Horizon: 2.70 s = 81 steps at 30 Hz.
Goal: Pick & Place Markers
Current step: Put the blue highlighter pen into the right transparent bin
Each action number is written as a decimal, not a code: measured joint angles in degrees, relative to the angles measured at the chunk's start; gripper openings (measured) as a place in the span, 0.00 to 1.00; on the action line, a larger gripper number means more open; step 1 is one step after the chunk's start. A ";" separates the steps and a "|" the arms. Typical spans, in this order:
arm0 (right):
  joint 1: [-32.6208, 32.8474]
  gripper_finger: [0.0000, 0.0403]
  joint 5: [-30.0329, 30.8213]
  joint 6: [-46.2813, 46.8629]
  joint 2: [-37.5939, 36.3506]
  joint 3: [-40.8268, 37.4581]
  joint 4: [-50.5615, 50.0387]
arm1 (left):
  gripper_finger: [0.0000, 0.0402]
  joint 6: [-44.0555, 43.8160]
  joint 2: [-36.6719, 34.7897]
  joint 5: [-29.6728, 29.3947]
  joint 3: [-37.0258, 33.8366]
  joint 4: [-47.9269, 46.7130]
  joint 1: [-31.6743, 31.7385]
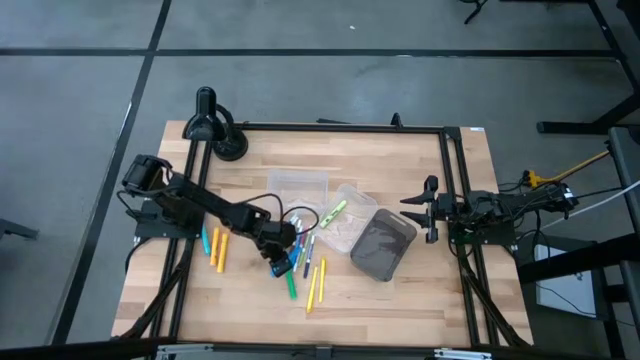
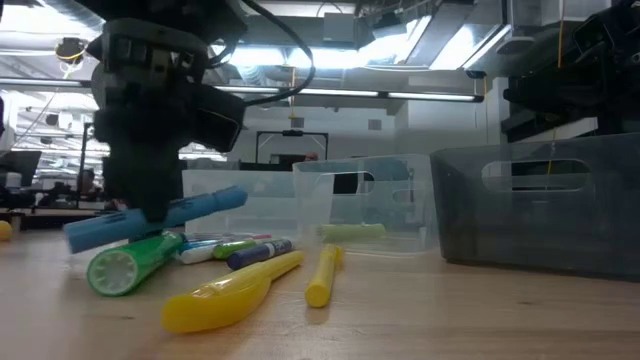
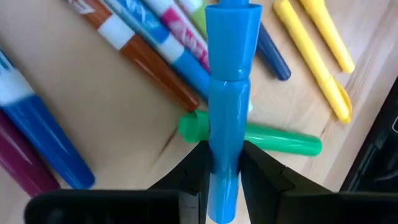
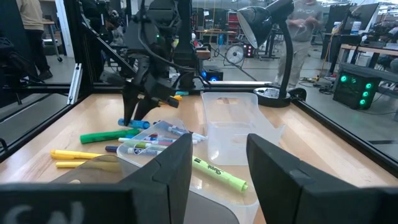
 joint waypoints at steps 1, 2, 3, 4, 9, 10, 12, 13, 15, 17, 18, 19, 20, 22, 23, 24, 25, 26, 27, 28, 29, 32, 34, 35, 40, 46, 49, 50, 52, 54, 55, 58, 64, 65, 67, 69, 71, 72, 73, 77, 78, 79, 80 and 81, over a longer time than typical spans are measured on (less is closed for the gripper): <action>-0.02 0.38 0.00 -0.06 -0.02 0.00 0.00 | 0.16 0.63 0.00 0.02 0.00 0.00 0.33; -0.01 0.38 0.00 -0.08 0.00 0.00 0.00 | 0.16 1.28 0.00 0.04 0.00 0.00 0.60; -0.01 0.38 0.00 -0.02 -0.01 0.00 0.00 | 0.16 1.98 0.00 0.03 0.00 0.00 0.86; -0.01 0.38 0.00 0.01 -0.01 0.00 0.00 | 0.16 2.70 -0.01 -0.05 0.00 0.00 1.10; 0.00 0.38 0.00 0.01 0.00 0.00 0.00 | 0.16 6.38 -0.02 -0.57 0.01 2.37 1.99; -0.01 0.38 0.00 -0.01 -0.02 0.00 0.00 | 0.16 7.28 -0.02 -0.91 0.02 3.26 2.11; -0.02 0.38 0.00 -0.06 0.00 0.00 0.00 | 0.16 9.03 -0.02 -1.52 0.02 5.37 2.26; 0.00 0.38 0.00 0.00 -0.01 0.00 0.00 | 0.16 9.77 -0.02 -1.82 0.06 6.34 2.31; -0.01 0.38 0.00 0.00 -0.01 0.00 0.00 | 0.16 11.23 -0.07 -2.64 0.11 8.07 2.28; -0.01 0.38 0.00 -0.07 -0.01 0.00 0.00 | 0.16 12.21 -0.09 -2.96 0.11 9.23 2.28; -0.02 0.38 0.00 -0.01 -0.01 0.00 0.00 | 0.16 12.49 -0.09 -3.01 0.11 9.51 2.28; -0.02 0.38 0.00 0.02 0.00 0.00 0.00 | 0.16 12.56 -0.09 -3.07 0.11 9.83 2.28; -0.01 0.38 0.00 -0.02 0.00 0.00 0.00 | 0.16 12.56 -0.09 -3.09 0.11 10.14 2.28; -0.02 0.38 0.00 -0.05 -0.02 0.00 0.00 | 0.16 13.05 -0.09 -3.29 0.11 10.57 2.28; -0.02 0.38 0.00 0.01 0.00 0.00 0.00 | 0.16 13.53 -0.09 -3.70 0.11 10.87 2.24; -0.02 0.38 0.00 0.03 0.00 0.00 0.00 | 0.16 14.08 -0.09 -4.16 0.11 11.39 2.24; -0.01 0.38 0.00 -0.02 0.00 0.00 0.00 | 0.16 14.63 -0.11 -4.55 0.11 12.12 2.24; -0.01 0.38 0.00 -0.06 0.00 0.00 0.00 | 0.16 15.20 -0.11 -4.82 0.11 12.91 2.26; -0.01 0.38 0.00 -0.04 -0.02 0.00 0.00 | 0.16 15.97 -0.11 -5.10 0.11 13.70 2.26; -0.01 0.38 0.00 0.00 0.00 0.00 0.00 | 0.16 16.76 -0.11 -5.38 0.11 14.64 2.25; -0.01 0.38 0.00 0.01 0.00 0.00 0.00 | 0.16 17.57 -0.11 -5.70 0.11 15.72 2.24; -0.02 0.38 0.00 -0.06 0.00 0.00 0.00 | 0.16 19.76 -0.11 -6.08 0.11 19.04 2.24; -0.02 0.38 0.00 0.01 -0.01 0.00 0.00 | 0.16 21.38 -0.11 -6.30 0.11 21.62 2.24; -0.02 0.38 0.00 -0.01 -0.02 0.00 0.00 | 0.16 22.28 -0.11 -6.72 0.11 22.93 2.24; -0.02 0.38 0.00 -0.02 0.00 0.00 0.00 | 0.16 27.87 -0.11 -10.49 0.11 29.72 2.60; -0.01 0.38 0.00 -0.07 0.00 0.00 0.00 | 0.16 33.55 -0.11 -12.25 0.11 36.16 4.62; -0.01 0.38 0.00 0.01 0.00 0.00 0.00 | 0.16 36.14 -0.11 -13.72 0.11 39.46 5.60; -0.02 0.38 0.00 0.00 0.00 0.00 0.00 | 0.16 36.99 -0.11 -14.49 0.11 40.56 5.89; -0.01 0.38 0.00 -0.05 -0.01 0.00 0.00 | 0.16 38.92 -0.11 -16.62 0.11 42.88 6.32; -0.01 0.38 0.00 0.01 0.00 0.00 0.00 | 0.16 40.69 -0.11 -18.77 0.11 45.47 6.64; -0.01 0.38 0.00 0.00 -0.01 0.00 0.00 | 0.16 41.65 -0.11 -19.68 0.11 46.67 6.80; -0.01 0.38 0.00 -0.05 -0.01 0.00 0.00 | 0.16 44.69 -0.11 -22.81 1.44 46.98 6.87; -0.02 0.38 0.00 0.02 0.00 0.00 0.00 | 0.16 49.17 -0.11 -28.44 10.04 31.40 6.88; -0.02 0.38 0.00 0.01 0.00 0.00 0.00 | 0.16 49.21 -0.11 -29.79 11.81 27.79 6.95; 0.00 0.38 0.00 -0.06 -0.01 0.00 0.00 | 0.16 49.17 -0.11 -32.52 14.98 21.30 7.20; 0.00 0.38 0.00 0.01 0.00 0.00 0.00 | 0.16 49.16 -0.11 -35.03 17.51 16.44 7.54; -0.01 0.38 0.00 -0.03 0.00 0.00 0.00 | 0.16 49.15 -0.11 -36.60 19.41 13.38 8.00; 0.00 0.38 0.00 -0.07 0.00 0.00 0.00 | 0.16 49.13 -0.11 -37.18 20.26 12.02 8.26; -0.01 0.38 0.00 -0.08 -0.01 0.00 0.00 | 0.16 49.13 -0.11 -37.72 20.97 10.78 8.52; -0.02 0.38 0.00 -0.05 -0.02 0.00 0.00 | 0.16 49.07 -0.11 -39.38 22.65 7.93 9.87; -0.02 0.38 0.00 -0.06 0.00 0.00 0.00 | 0.16 49.04 -0.11 -39.48 22.82 7.69 10.28; -0.02 0.38 0.00 -0.01 0.00 0.00 0.00 | 0.16 48.99 -0.11 -39.53 22.97 7.40 10.65; -0.02 0.38 0.00 0.03 0.00 0.00 0.00 | 0.16 48.87 -0.11 -39.78 23.18 6.81 10.98; -0.02 0.38 0.00 0.00 -0.01 0.00 0.00 | 0.16 48.54 -0.12 -40.19 23.35 6.32 11.30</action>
